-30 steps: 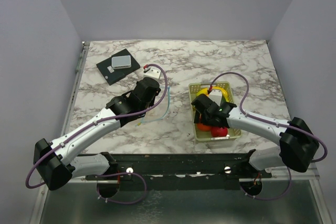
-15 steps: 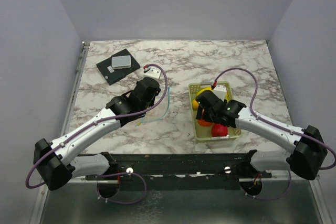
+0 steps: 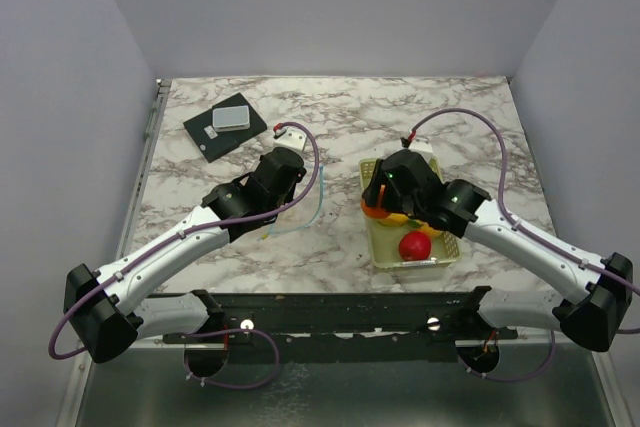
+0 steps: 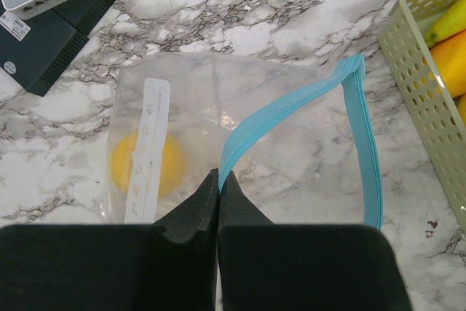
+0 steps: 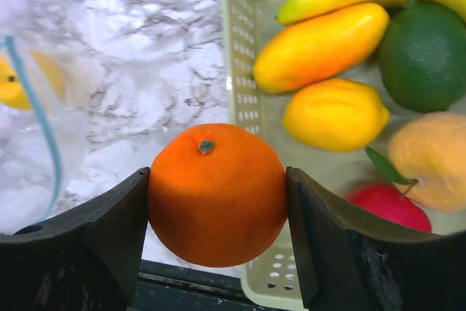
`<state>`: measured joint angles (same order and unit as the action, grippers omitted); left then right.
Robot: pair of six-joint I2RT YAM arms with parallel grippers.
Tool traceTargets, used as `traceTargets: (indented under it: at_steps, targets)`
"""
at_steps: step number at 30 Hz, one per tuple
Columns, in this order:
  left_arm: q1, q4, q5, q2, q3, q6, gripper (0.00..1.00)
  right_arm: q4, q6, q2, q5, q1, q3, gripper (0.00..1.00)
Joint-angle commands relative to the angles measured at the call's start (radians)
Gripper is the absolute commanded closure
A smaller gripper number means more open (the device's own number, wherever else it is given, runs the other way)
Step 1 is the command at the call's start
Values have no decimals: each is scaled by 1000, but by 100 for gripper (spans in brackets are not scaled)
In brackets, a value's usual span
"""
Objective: Place the food in the zip-top bag and seal the zipper
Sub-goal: Place the fake fruit in the zipper food storage bag.
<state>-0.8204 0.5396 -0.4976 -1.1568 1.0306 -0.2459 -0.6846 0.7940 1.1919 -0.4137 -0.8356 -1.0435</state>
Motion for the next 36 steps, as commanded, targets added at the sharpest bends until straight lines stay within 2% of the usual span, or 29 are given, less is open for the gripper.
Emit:
traceTargets:
  at_steps: [1, 11, 22, 36]
  targets:
    - [-5, -17, 8, -1, -12, 7, 100, 95, -47, 4, 112, 4, -55, 71]
    - [-5, -17, 7, 6, -12, 7, 100, 248, -49, 76, 261, -15, -128, 73]
    - [-6, -17, 4, 17, -12, 5, 100, 304, -23, 235, 246, -100, -239, 73]
    - [-6, -17, 4, 23, -11, 5, 100, 363, 22, 367, 257, -133, -248, 74]
